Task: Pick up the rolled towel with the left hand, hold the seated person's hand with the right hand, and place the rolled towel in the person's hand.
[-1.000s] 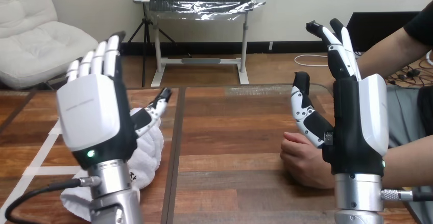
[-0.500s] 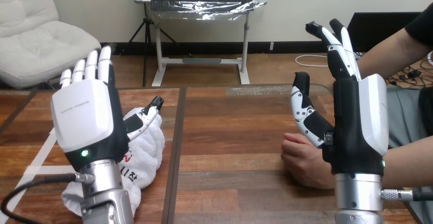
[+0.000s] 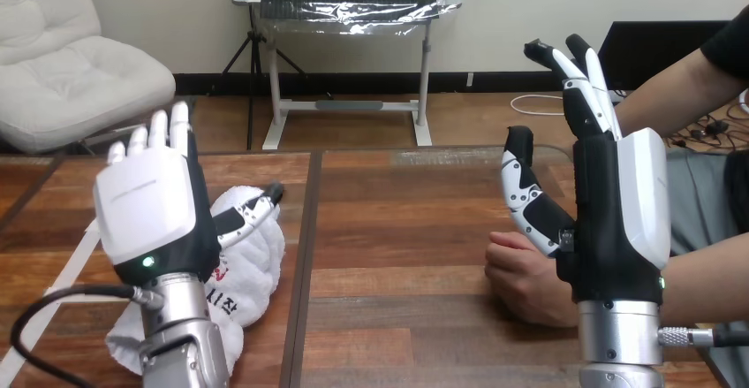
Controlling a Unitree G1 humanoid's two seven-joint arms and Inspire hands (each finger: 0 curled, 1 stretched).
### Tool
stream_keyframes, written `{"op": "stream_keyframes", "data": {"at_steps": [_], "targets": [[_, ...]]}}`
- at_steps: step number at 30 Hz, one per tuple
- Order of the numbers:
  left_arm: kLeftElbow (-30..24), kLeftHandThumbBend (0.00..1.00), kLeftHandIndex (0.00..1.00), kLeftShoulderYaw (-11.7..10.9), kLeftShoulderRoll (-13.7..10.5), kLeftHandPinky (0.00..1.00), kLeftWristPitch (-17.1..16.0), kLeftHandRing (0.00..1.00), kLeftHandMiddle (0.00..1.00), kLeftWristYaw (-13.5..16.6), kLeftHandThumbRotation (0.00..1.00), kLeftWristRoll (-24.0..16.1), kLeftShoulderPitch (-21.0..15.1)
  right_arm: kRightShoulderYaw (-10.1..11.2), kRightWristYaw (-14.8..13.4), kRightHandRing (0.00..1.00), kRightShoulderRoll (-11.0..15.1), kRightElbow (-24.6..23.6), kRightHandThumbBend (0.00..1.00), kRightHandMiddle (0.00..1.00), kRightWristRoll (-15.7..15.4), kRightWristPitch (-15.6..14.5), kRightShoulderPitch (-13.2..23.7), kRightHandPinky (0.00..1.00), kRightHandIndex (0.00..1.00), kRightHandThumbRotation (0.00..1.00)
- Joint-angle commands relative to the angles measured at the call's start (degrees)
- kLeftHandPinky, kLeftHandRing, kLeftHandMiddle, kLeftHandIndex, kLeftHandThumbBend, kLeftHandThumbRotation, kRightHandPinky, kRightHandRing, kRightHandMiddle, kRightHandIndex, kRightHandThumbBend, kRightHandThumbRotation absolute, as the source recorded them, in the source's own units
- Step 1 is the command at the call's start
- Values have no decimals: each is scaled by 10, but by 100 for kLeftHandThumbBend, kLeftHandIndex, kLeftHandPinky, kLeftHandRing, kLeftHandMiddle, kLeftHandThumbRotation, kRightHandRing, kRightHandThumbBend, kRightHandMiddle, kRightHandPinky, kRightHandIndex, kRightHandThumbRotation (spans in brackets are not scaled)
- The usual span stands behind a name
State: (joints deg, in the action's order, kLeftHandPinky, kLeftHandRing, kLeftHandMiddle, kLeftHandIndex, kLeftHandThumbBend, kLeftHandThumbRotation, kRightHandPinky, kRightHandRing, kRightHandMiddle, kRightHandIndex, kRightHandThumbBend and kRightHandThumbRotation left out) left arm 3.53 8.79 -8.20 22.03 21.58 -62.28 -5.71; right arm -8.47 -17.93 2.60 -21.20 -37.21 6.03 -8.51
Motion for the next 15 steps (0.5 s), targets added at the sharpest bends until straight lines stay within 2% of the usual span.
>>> {"op": "stream_keyframes", "data": {"at_steps": [1,8,15], "targets": [[17,91,93,14,-13,90,10,91,93,-17,69,4,-48,6,0,94,2,-19,11,97,-5,1,34,88,86,0],[49,93,94,22,-15,92,33,92,95,-47,74,8,-66,7,4,94,0,-20,12,97,-3,-2,34,87,86,0],[90,96,95,29,-21,93,38,93,96,-60,77,28,-88,7,5,94,-1,-20,12,97,-3,-3,34,87,86,0]]}}
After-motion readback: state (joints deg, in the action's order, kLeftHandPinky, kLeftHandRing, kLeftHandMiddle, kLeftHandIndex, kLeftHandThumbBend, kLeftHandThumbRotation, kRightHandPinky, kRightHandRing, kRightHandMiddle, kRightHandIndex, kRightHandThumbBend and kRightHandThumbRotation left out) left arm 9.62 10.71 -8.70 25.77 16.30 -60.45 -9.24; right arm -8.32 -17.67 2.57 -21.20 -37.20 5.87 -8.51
